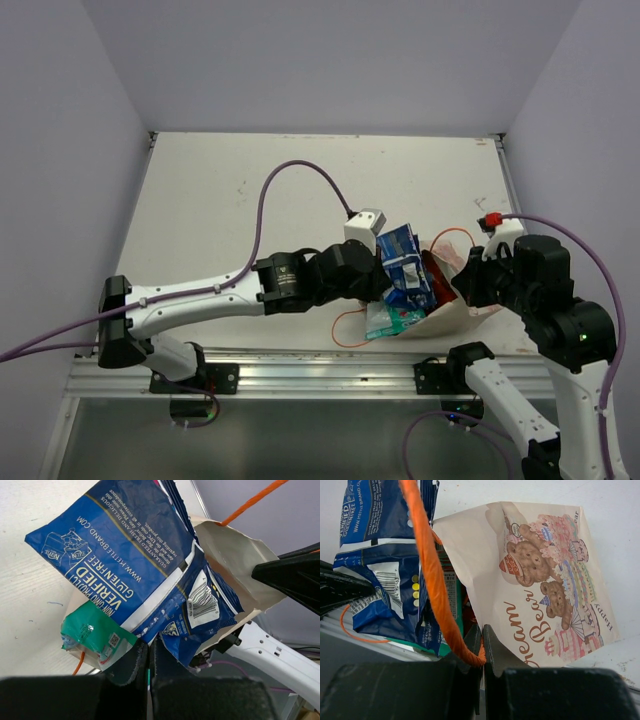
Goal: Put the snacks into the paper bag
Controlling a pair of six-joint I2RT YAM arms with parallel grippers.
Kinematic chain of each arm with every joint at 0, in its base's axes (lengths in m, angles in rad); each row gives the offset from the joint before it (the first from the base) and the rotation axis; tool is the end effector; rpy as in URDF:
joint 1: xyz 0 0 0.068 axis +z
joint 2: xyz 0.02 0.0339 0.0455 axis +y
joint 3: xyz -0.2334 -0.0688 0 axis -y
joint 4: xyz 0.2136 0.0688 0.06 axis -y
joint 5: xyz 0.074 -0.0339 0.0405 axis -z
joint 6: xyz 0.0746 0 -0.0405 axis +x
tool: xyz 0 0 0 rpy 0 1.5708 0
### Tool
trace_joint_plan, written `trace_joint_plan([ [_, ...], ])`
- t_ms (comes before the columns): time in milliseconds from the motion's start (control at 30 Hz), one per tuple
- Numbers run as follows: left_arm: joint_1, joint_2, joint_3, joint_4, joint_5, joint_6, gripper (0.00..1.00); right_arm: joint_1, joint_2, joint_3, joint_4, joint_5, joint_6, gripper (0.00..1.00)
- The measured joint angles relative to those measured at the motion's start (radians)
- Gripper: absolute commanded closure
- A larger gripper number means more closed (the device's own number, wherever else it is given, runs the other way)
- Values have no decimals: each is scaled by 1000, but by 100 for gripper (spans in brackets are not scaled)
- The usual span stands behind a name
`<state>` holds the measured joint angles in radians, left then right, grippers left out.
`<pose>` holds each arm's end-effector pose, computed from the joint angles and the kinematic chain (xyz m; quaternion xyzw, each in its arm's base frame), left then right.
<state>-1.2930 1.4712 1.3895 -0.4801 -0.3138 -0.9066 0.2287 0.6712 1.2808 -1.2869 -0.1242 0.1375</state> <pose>0.1146 -0.3180 0.3109 0.0919 0.8631 -0.3634 0.3385 0.0888 0.0302 0.3374 -0.0678 0.8980 0.1335 0.4138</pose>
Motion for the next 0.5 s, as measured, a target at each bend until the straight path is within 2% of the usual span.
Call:
trace_joint_plan([
  [300,-29,12,0,1,28,-11,100,0,0,0,-1,1,0,100],
  [500,-43,103,34,-16,82,-14,100,0,0,0,-8,6,1,100],
])
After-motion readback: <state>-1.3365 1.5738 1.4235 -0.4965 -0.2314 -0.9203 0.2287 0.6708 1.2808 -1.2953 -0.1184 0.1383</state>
